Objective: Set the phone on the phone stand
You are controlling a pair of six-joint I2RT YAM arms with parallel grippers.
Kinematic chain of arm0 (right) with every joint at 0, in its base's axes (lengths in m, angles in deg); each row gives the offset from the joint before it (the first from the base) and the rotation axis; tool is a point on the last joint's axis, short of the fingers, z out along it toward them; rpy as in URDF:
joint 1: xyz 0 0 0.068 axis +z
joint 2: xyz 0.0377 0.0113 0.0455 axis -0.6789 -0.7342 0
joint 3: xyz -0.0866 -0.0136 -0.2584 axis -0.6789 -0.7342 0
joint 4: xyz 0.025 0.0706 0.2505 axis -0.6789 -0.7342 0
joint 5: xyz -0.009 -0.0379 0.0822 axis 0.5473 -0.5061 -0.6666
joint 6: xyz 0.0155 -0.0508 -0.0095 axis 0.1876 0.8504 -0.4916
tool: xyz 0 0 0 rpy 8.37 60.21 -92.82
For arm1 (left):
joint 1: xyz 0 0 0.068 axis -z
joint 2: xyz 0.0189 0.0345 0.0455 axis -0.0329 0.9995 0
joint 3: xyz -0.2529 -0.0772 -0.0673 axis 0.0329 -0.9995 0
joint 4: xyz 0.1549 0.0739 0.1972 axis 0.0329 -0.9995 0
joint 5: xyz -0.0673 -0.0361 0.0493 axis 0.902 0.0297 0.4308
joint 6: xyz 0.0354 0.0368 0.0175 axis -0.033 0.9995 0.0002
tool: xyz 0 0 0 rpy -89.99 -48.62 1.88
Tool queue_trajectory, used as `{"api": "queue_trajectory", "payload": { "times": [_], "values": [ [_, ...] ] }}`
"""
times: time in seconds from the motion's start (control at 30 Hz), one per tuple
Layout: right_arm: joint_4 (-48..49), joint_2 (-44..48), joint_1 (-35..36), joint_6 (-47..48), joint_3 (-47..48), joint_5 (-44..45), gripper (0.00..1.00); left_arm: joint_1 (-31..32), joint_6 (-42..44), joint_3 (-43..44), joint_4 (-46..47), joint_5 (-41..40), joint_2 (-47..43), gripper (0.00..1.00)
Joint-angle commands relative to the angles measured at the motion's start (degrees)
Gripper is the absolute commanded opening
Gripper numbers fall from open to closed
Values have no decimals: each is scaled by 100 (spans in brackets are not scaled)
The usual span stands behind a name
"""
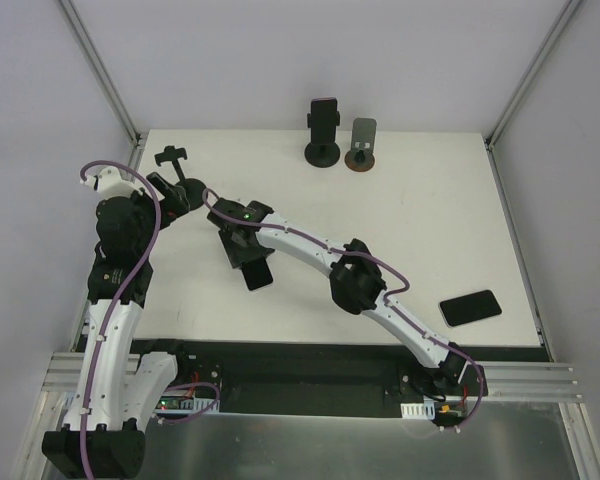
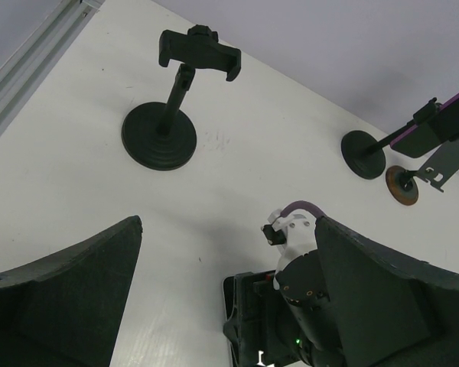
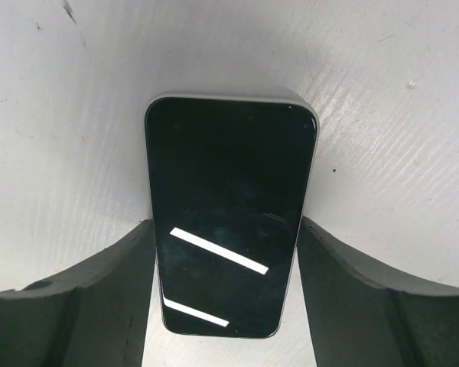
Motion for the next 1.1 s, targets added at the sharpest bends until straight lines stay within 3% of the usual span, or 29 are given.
{"api": "queue_trajectory", "payload": {
  "times": [0.0, 0.17, 0.2, 0.33, 0.57, 0.6, 0.67, 0.7, 0.87, 1.07],
  "values": [
    [-355, 114, -57, 139, -123, 345, 49, -79, -71, -19, 215, 67, -24, 93],
    [-162, 571, -127, 305, -694, 627, 32, -79, -80, -28, 215, 75, -15, 93],
    [-57, 650, -154, 367, -800, 645, 23, -79, -80, -28, 224, 75, -7, 93],
    [400, 1229, -347, 560, -1843, 645, 2, -79, -98, -37, 224, 110, 2, 94],
    [1218, 1995, -637, 692, -2989, 426, 1, -79, -115, -37, 215, 146, 20, 94],
    [1218, 1969, -646, 710, -2989, 373, 3, -79, -124, -45, 215, 137, 28, 94],
    [1157, 1916, -690, 754, -2946, 241, 18, -79, -133, -45, 224, 146, 29, 93],
    [1148, 1846, -699, 780, -2893, 188, 31, -79, -124, -45, 215, 146, 29, 93],
    [920, 1626, -752, 833, -2638, -40, 62, -79, -133, -46, 215, 146, 29, 93],
    [762, 1477, -787, 903, -2453, -58, 76, -79, -150, -45, 215, 172, 55, 94]
  ]
}}
